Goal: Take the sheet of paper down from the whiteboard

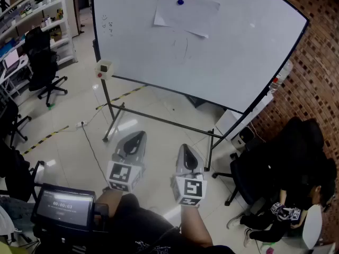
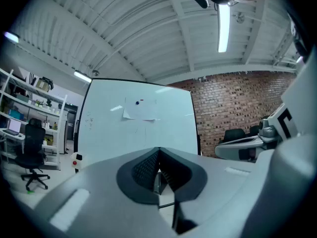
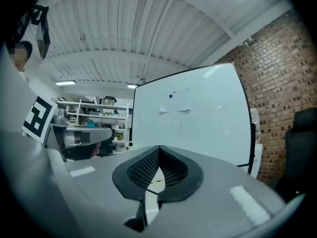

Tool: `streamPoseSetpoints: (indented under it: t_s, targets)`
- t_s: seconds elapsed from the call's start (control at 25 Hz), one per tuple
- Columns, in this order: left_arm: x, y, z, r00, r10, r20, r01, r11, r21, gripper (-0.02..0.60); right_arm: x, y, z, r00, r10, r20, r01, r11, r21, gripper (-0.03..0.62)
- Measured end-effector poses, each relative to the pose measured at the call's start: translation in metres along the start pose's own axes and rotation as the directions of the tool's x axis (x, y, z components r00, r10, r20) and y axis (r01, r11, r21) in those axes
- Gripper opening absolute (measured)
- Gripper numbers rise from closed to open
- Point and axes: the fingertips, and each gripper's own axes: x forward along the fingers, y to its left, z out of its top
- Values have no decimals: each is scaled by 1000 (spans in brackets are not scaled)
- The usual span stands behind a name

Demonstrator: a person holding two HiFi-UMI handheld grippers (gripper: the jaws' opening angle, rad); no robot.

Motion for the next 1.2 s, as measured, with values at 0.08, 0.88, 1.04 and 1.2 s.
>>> streamPoseSetpoints:
  t_s: [0.08, 0.88, 1.04, 1.2]
  targets:
    - [3, 4, 2, 1000, -4, 7, 4, 1000, -24, -2, 3, 0, 4, 1000, -3, 5, 3, 1000, -1, 12]
    - [219, 116, 16, 999, -23, 30, 24, 999, -31, -2, 226, -55, 21, 998, -67, -14, 67, 998, -6, 12]
    - [261, 132, 32, 996, -54, 66, 54, 999, -2, -2, 262, -68, 29, 996, -85, -14, 85, 996, 11, 12]
    - [298, 139, 59, 990, -88, 110, 80, 994, 71, -2, 290, -84, 42, 994, -106, 7, 106, 994, 36, 12]
